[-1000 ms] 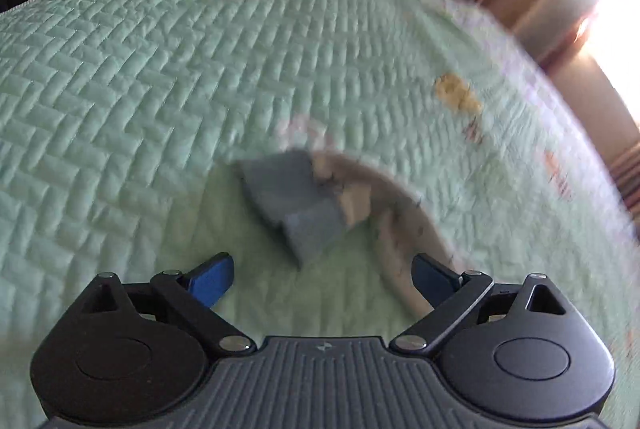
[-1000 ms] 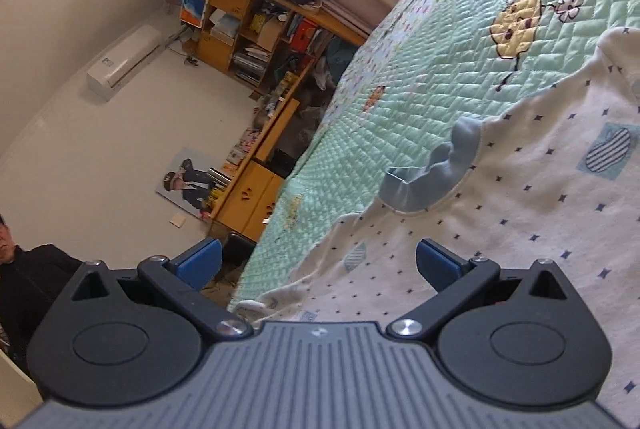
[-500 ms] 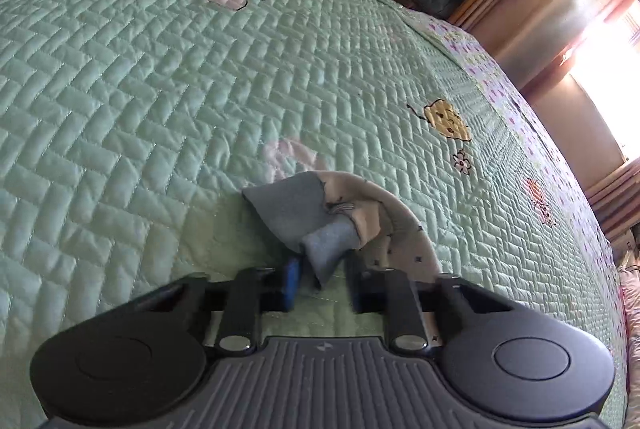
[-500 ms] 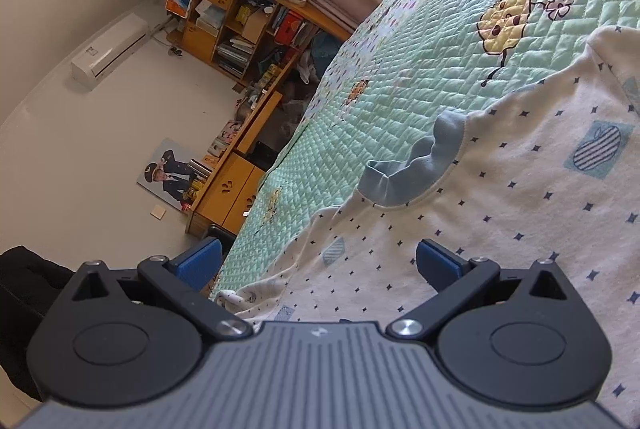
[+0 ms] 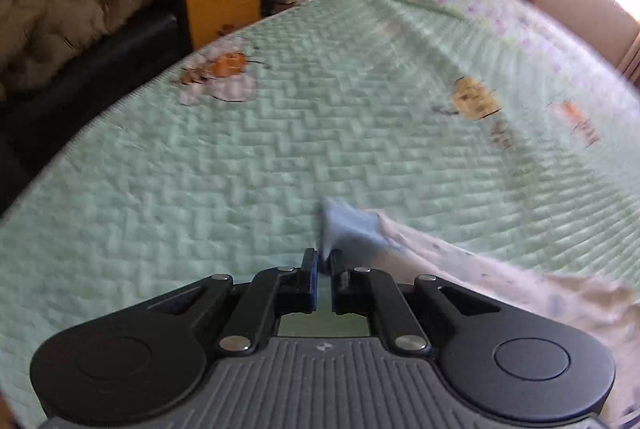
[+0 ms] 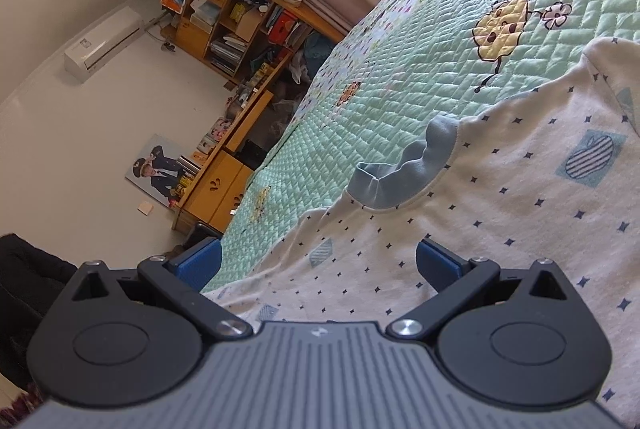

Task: Fold clothes
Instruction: 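Grasp the blue cuff of the other sleeve with the left gripper and lift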

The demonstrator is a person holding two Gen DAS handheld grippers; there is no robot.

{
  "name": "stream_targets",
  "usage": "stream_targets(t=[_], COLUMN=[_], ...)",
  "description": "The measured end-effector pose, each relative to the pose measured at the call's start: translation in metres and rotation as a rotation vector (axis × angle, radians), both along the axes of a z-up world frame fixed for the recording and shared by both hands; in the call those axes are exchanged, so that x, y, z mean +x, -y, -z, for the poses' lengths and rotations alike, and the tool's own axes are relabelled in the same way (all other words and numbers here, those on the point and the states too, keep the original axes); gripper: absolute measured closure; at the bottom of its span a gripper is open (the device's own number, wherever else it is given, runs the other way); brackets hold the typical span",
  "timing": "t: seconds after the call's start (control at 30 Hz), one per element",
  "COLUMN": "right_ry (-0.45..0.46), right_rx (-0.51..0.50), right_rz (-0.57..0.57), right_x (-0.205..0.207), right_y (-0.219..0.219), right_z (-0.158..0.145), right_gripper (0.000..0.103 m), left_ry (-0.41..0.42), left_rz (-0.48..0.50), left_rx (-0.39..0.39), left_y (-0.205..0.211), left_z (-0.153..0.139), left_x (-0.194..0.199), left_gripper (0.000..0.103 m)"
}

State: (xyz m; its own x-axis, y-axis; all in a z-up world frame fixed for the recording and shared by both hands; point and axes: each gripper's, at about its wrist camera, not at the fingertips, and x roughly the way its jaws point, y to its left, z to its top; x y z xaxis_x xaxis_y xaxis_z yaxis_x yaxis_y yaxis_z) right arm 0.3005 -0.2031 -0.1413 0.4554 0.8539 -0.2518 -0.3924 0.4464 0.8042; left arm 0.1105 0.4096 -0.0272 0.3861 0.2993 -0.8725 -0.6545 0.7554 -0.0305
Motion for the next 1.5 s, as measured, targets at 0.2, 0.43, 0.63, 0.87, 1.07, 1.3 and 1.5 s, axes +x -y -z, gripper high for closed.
stream_targets(t=[0.2, 0.43, 0.63, 0.87, 1.07, 1.3, 1.5], right_ry=[0.016, 0.017, 0.016, 0.016, 0.025, 0.025, 0.024], right_rx=[-0.031, -0.034, -0.034, -0.049, -0.073, -0.064, -0.078], right_rz=[-0.003, 0.001, 0.002, 0.000, -0.001, 0.003, 0.004], right_x=[-0.002, -0.002, -0.003, -0.003, -0.004, -0.005, -0.004], right_y=[-0.003, -0.005, -0.005, -0.006, -0.009, -0.006, -0.007], right_z=[-0.001, -0.001, -0.002, 0.000, -0.001, -0.001, -0.001], right_gripper=[0.000, 0.000, 0.000, 0.000, 0.000, 0.000, 0.000], left_ry=[-0.107, 0.111, 0.078, 0.138, 0.095, 0.055, -0.041], left_rz=[0.040, -0.022, -0.104, -0.062, 0.036, 0.070, 0.078], left_rx=[-0.013, 0.039, -0.029, -0.042, 0.010, 0.162, 0.151], left_y=[0.005, 0.012, -0.005, -0.003, 0.022, 0.052, 0.036], left_z=[0.034, 0.002, 0.042, 0.056, 0.052, 0.024, 0.037], left_x=[-0.002, 0.014, 0.020, 0.017, 0.028, 0.021, 0.019], left_gripper=[0.074, 0.040, 0.039, 0.028, 0.078, 0.087, 0.084])
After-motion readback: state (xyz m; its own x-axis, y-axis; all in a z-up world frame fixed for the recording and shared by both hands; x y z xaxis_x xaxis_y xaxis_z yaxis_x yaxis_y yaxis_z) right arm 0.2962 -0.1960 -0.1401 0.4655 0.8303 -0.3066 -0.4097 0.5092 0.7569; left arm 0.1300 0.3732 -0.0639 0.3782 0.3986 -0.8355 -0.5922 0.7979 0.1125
